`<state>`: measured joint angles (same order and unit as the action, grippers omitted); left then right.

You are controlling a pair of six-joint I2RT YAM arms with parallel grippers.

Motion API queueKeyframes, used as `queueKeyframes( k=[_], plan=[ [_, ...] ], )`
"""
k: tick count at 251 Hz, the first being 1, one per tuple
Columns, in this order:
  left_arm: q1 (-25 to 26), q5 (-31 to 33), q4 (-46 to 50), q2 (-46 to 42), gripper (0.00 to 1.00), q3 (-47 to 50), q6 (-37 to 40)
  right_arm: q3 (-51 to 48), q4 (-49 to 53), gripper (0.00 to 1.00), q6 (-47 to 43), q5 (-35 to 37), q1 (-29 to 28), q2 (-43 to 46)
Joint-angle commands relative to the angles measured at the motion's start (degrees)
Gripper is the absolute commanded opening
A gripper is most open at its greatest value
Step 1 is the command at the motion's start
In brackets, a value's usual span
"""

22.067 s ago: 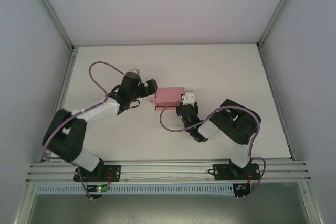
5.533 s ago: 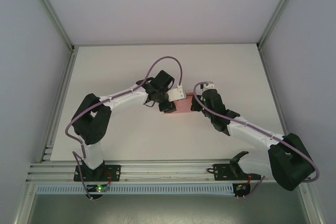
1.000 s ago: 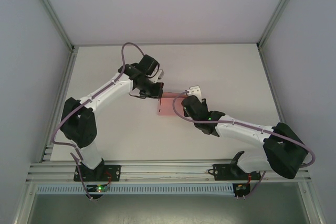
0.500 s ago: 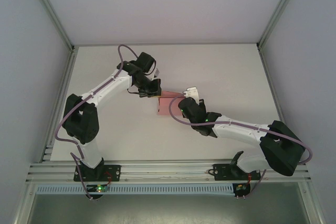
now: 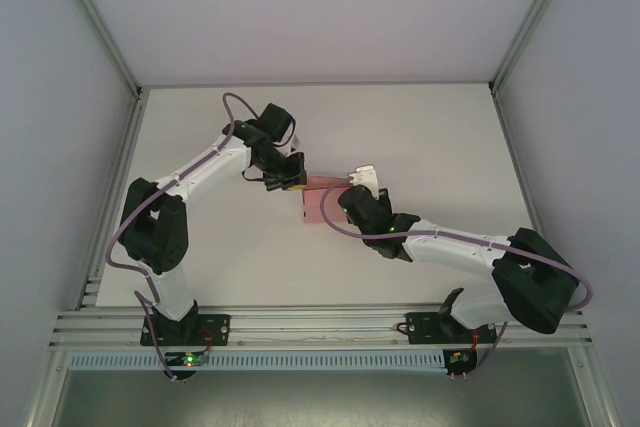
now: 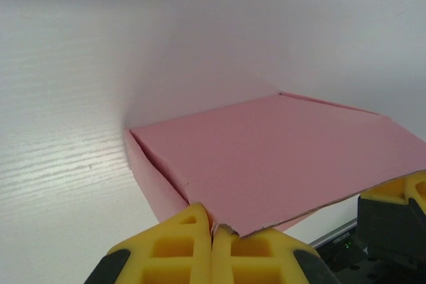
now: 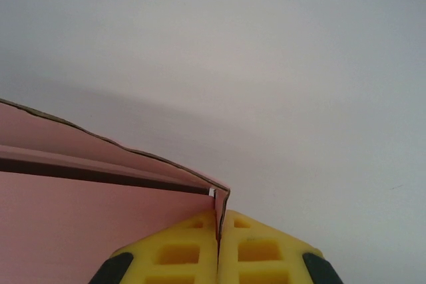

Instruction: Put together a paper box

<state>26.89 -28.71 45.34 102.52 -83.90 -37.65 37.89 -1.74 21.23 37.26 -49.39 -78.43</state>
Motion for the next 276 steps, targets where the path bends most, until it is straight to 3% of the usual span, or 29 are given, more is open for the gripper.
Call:
queueKeyframes(
  k=[1,43,82,113,145,161,181,205,244,276],
  plan=[
    [1.03,-2.96,-3.83,-2.76,0.0,3.38,1.79,-2.87,11.12,0.0,0.46,-8.05,-1.59,-3.81],
    [2.91,0.72,-7.9,-5.36,0.0,9.8,3.1,-2.45,11.41,0.0,1.37,-7.57,-1.67,-5.02],
    [6.78,10.34,-8.78,-6.57,0.0,12.31,2.86,-2.12,11.11,0.0,2.39,-6.93,-2.1,-5.63],
    [9.15,16.28,-15.42,-8.68,0.0,18.39,-5.52,-2.14,10.96,0.0,4.08,-5.65,-2.79,-5.85],
    [11.61,17.4,-25.72,-11.16,0.0,24.54,-13.38,-1.29,11.3,0.0,5.05,-4.92,-4.28,-6.48],
    [13.32,21.93,-23.71,-11.82,0.0,24.61,-15.38,-0.71,12.37,0.0,5.69,-2.98,-5.32,-6.61],
    [15.71,28.22,-18.61,-12.32,0.0,23.09,-15.73,-0.83,12.51,0.0,6.49,-0.91,-6.48,-6.32],
    [18.23,32.0,-19.71,-12.87,0.0,24.05,-13.59,-1.88,9.93,0.0,6.14,-1.23,-6.77,-5.79],
    [20.19,31.4,-21.25,-11.93,0.0,26.37,-7.55,-2.67,8.86,0.0,5.1,-0.78,-6.88,-5.37],
    [20.14,32.17,-20.98,-13.22,0.0,28.67,-8.42,-3.32,8.2,0.0,4.77,-0.3,-6.88,-4.65]
  ],
)
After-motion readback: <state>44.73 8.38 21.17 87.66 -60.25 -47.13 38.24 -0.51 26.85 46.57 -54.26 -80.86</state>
